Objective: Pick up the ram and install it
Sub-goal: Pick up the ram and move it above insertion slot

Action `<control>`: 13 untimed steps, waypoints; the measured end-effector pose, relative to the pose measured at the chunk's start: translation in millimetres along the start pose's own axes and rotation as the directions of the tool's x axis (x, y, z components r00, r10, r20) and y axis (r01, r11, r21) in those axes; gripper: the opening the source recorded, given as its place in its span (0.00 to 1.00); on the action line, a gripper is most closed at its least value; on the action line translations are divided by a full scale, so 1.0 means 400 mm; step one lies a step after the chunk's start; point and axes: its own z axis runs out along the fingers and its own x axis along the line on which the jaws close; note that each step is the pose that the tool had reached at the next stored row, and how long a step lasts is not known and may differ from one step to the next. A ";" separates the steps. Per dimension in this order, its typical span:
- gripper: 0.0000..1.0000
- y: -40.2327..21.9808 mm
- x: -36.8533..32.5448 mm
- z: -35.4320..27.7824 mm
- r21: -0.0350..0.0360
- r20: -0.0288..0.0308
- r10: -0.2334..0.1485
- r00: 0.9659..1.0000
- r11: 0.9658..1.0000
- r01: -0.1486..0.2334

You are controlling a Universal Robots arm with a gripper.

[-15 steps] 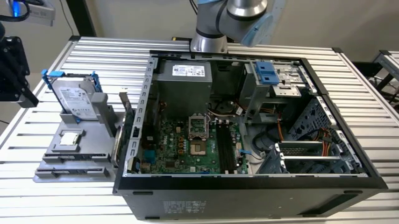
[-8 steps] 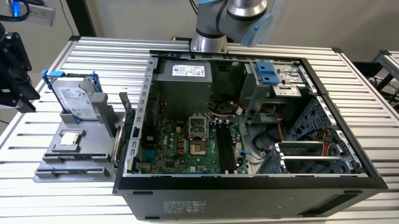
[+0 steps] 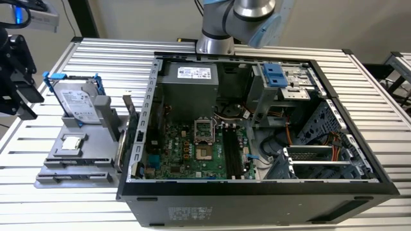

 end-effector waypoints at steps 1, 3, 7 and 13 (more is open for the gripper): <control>1.00 0.000 0.000 0.005 0.000 0.000 0.003 1.000 1.000 -0.003; 1.00 0.000 0.001 0.014 0.000 -0.001 0.003 1.000 1.000 -0.003; 1.00 0.005 0.002 0.031 -0.001 -0.002 -0.006 1.000 1.000 0.006; 1.00 0.009 0.004 0.057 -0.001 -0.006 -0.006 1.000 1.000 0.006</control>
